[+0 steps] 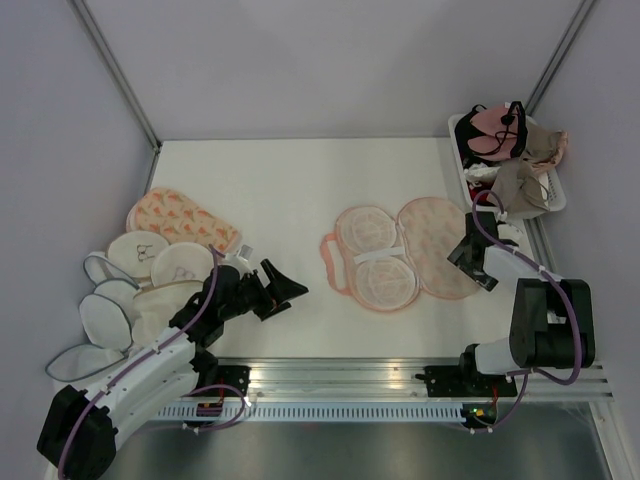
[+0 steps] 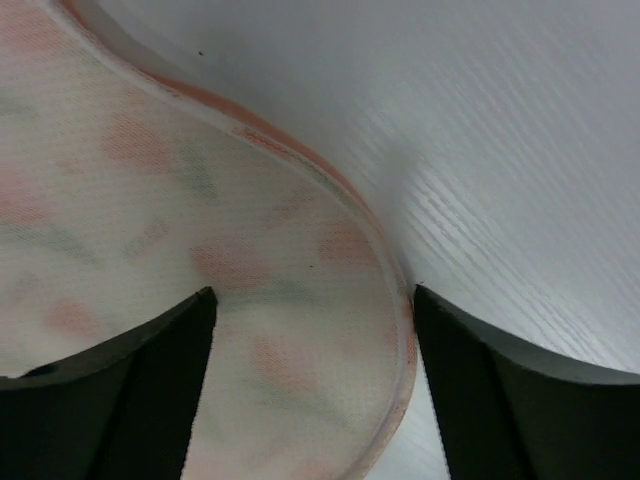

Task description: Unzip the laundry bag and remove the bra

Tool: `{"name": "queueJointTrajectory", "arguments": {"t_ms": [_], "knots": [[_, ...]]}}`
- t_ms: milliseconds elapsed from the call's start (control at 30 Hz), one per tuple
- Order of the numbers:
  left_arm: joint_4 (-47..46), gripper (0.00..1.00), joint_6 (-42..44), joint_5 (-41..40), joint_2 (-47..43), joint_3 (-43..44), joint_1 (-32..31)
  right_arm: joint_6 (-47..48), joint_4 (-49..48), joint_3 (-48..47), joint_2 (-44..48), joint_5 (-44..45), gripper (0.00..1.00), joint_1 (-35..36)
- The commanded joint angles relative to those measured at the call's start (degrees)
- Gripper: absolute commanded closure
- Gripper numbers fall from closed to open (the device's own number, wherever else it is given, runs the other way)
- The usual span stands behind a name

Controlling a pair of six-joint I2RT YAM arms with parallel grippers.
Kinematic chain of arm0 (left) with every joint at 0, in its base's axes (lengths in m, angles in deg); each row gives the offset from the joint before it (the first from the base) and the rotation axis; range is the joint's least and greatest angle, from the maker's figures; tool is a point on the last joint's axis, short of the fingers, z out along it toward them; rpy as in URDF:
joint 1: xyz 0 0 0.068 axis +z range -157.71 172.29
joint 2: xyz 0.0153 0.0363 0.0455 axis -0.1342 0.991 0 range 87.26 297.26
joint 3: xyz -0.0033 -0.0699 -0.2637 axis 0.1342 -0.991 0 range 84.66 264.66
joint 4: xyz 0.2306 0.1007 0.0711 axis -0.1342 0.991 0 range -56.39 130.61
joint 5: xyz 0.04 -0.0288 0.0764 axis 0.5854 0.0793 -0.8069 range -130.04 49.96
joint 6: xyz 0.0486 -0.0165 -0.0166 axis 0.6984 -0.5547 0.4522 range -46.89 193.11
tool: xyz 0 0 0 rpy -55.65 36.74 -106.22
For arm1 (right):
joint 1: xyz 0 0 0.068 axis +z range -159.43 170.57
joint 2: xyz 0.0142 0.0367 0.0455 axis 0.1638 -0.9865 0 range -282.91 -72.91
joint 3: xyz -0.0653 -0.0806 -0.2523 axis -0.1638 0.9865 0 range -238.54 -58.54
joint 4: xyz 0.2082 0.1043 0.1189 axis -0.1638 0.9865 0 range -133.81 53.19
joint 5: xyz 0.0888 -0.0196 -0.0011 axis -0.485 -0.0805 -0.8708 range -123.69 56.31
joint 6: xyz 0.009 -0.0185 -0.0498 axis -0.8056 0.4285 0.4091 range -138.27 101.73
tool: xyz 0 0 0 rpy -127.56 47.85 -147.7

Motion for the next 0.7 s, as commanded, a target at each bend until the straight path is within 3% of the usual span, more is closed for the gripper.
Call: {"name": "queueJointTrajectory", "arguments": {"t_ms": [0,33,67,133,200,400,667], "knots": [[-3.02,0.04,-1.47,1.16,0.12,-0.40,0.35,-1.04,-2.93,2.52,-1.98,-2.39,0.20,-0.33],[-3.28,0.04,-1.47,1.08,0.56,-0.49,0.35,0.10,-3.98,2.88,-1.98,-4.66,0.31,-0.25],[-3.37,0.04,-1.47,1.25,0.73,-0.40,0.35,0.37,-5.04,3.66,-2.07,-5.64,0.59,-0.33],[-3.55,0.04,-1.65,1.34,1.35,-0.49,0.35,1.68,-6.89,4.02,-3.12,-9.40,0.89,-0.25],[-3.55,0.04,-1.56,1.43,1.53,-0.58,0.35,2.74,-8.64,4.37,-4.52,-12.31,1.00,-0.25],[-2.76,0.04,-1.56,0.90,0.83,-0.40,0.44,5.90,-12.61,6.22,-0.85,-23.91,1.00,0.63],[-0.04,0.04,-0.68,-0.41,0.12,1.35,0.35,8.02,-8.05,0.08,17.85,-22.71,1.00,12.57]]}}
